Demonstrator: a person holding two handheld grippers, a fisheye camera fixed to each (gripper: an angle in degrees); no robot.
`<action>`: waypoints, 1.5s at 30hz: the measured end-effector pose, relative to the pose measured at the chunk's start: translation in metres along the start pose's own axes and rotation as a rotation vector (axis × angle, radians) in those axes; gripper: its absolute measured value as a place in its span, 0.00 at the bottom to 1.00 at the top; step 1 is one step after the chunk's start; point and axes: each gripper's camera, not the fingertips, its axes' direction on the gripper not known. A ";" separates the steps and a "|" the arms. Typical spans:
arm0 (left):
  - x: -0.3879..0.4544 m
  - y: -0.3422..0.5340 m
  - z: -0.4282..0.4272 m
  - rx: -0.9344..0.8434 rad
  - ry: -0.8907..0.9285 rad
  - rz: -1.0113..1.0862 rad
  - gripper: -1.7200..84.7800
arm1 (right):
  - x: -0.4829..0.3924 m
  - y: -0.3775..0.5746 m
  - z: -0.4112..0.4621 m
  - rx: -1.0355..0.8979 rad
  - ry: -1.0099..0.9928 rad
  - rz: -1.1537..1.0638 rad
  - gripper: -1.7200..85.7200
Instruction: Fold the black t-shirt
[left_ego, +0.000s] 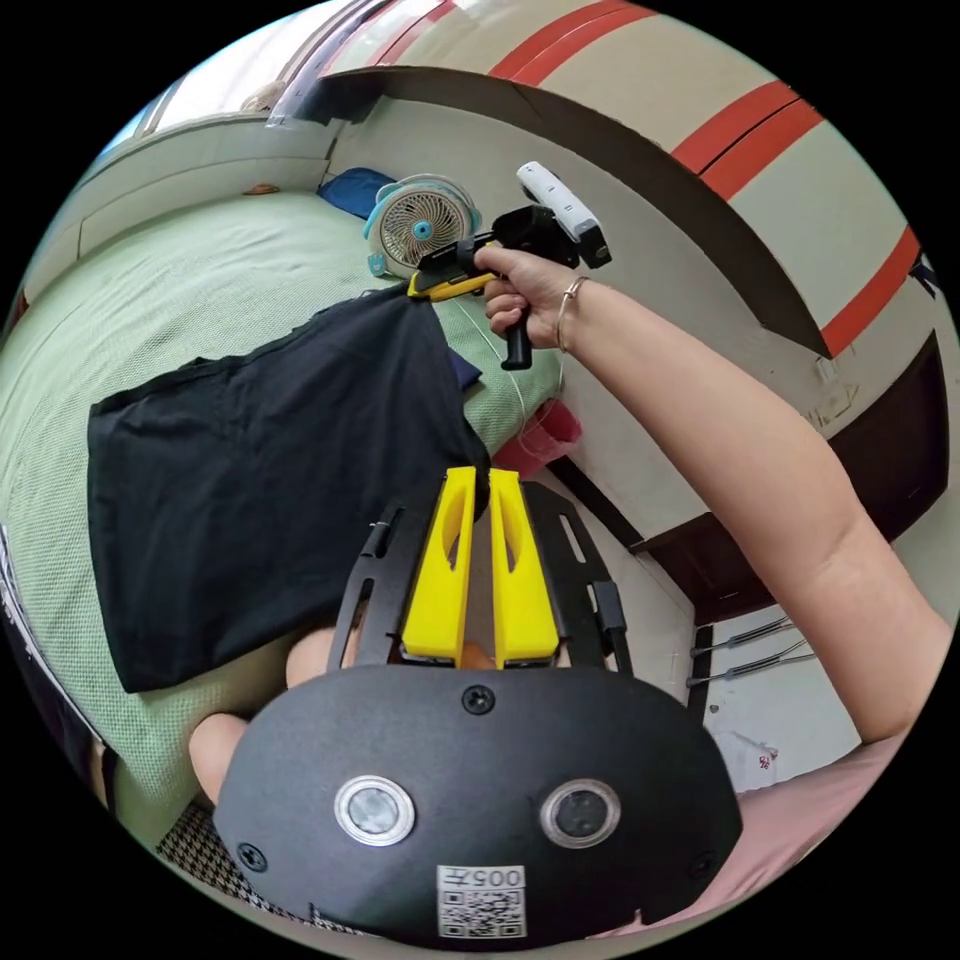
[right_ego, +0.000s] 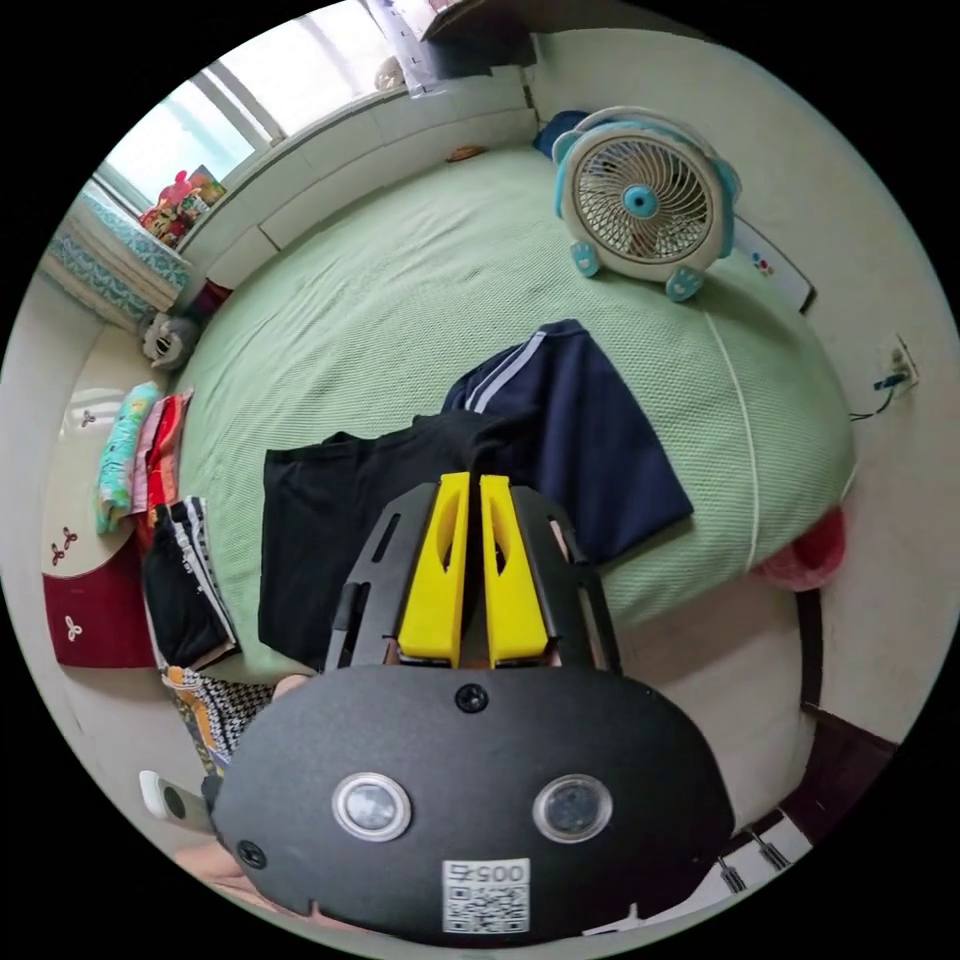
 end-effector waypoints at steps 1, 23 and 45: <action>-0.002 0.002 -0.004 0.003 -0.003 -0.004 0.07 | -0.013 0.004 -0.003 0.007 0.035 -0.007 0.00; -0.259 0.114 -0.095 -0.177 -0.458 -0.494 0.07 | -0.389 0.052 0.090 -0.042 -0.182 -0.396 0.05; -0.198 0.061 -0.154 -0.048 -0.469 -0.416 0.07 | -0.279 0.309 0.127 0.008 0.177 -0.566 0.14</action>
